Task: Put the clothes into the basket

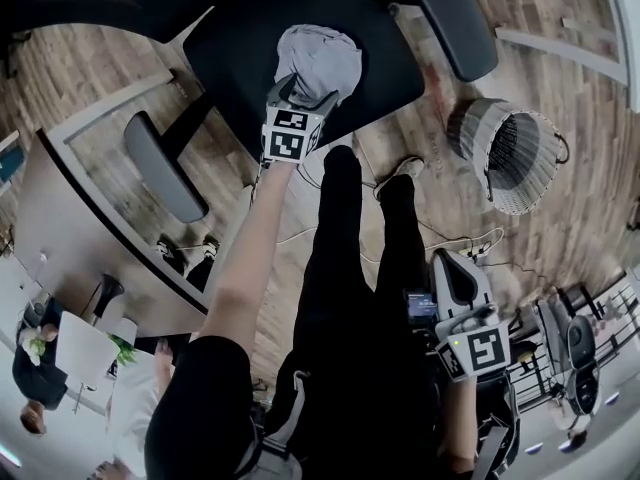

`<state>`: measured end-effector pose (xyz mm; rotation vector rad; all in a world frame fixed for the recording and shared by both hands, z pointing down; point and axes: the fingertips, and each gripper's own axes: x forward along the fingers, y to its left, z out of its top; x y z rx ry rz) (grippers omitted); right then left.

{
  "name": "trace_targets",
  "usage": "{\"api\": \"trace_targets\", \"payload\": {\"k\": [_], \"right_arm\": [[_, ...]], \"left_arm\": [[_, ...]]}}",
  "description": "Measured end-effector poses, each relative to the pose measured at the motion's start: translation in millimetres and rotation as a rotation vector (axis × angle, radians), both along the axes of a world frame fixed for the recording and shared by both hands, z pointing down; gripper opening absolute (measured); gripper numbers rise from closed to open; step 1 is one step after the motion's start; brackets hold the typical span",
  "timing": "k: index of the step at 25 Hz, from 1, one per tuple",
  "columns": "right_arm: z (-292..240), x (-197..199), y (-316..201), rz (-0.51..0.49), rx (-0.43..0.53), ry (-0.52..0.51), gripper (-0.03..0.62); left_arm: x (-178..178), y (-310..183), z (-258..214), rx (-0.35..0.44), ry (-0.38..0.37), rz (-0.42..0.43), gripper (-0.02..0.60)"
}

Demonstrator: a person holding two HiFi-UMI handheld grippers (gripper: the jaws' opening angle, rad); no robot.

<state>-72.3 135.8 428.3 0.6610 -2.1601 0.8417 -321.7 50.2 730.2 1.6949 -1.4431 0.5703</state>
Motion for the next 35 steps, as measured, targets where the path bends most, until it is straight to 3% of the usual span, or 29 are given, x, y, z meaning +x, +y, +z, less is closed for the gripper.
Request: {"api": "trace_targets", "payload": {"k": [8, 14, 24, 32, 35], "right_arm": [[15.6, -1.3, -1.2, -0.015, -0.027, 0.003, 0.017], [21.1, -6.9, -4.7, 0.013, -0.037, -0.025, 0.017], [33.7, -7.3, -0.9, -0.011, -0.056, 0.012, 0.017], [35.6, -12.5, 0.5, 0.035, -0.061, 0.026, 0.017], [36.0, -10.7, 1.6, 0.037, -0.065, 0.015, 0.017]], "left_arm": [[-5.9, -15.9, 34.8, -0.071, -0.028, 0.002, 0.425], [-12.7, -23.5, 56.8, -0.109, -0.038, -0.003, 0.425], [-11.8, -27.1, 78.6, -0.156, -0.058, 0.043, 0.423], [-18.4, -35.3, 85.9, -0.084, -0.135, 0.057, 0.414], [-22.3, -32.5, 86.8, -0.085, -0.153, 0.041, 0.346]]}}
